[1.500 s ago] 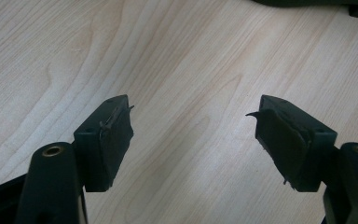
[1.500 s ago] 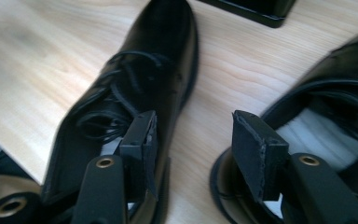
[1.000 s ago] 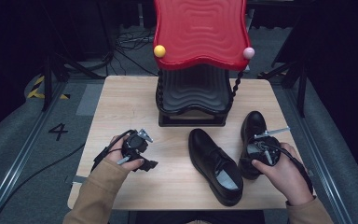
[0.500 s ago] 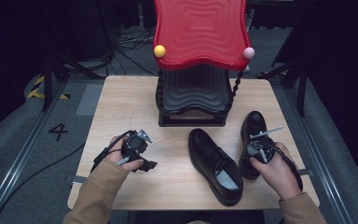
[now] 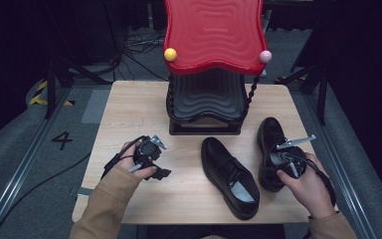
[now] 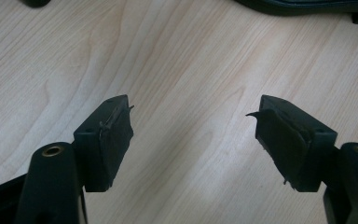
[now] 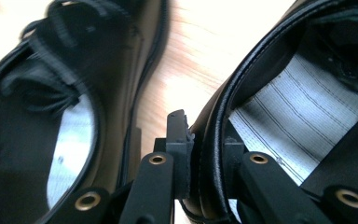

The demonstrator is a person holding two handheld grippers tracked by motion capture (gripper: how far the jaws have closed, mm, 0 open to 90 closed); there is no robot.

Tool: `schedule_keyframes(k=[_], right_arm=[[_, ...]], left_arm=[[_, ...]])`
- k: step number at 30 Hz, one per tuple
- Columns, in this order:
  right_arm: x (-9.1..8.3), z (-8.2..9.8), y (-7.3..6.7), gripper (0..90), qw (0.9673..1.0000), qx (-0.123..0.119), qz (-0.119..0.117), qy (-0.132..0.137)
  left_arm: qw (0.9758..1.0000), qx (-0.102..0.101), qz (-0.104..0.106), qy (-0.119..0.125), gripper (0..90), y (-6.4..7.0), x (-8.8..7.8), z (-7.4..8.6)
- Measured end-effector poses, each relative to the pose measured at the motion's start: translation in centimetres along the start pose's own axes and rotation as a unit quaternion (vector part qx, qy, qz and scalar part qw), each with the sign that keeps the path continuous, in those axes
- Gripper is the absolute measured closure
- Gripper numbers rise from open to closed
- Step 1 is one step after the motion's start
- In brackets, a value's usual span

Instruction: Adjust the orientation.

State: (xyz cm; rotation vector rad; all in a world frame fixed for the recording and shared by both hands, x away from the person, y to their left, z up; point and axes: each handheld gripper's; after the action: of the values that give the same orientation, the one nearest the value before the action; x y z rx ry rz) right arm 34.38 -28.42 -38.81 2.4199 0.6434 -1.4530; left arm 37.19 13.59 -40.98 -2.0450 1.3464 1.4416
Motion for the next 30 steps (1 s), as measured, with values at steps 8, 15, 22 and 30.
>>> schedule_keyframes(k=[8, 15, 22, 30], right_arm=[[-2.6, 0.8, -0.9, 79.6, 0.9968, -0.078, -0.018, 0.0], [-3.2, 1.3, -2.4, 79.2, 0.9869, -0.156, -0.037, -0.015], [-2.8, 1.8, -3.2, 78.2, 0.9726, -0.224, -0.052, -0.031], [-1.1, 2.1, -3.5, 77.7, 0.9561, -0.285, -0.065, -0.025]], left_arm=[[0.9999, 0.013, 0.009, -0.004, 27.8, -0.1, 0.7, -1.2], [0.9997, 0.022, 0.01, -0.008, 27.8, 0.0, 0.8, -1.8], [0.9994, 0.029, 0.014, -0.01, 27.8, 0.0, 1.1, -2.4], [0.9993, 0.031, 0.016, -0.012, 27.8, 0.1, 1.3, -2.7]])
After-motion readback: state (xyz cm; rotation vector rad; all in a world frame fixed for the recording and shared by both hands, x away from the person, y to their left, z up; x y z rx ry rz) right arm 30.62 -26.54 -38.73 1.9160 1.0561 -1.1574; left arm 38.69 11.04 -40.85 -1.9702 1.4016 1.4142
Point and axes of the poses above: each handheld gripper's, and its own axes: x roughly forward along the jaws, z roughly out of its underside, y roughly to its right, and after that the axes turned 9 degrees about z, right-handed
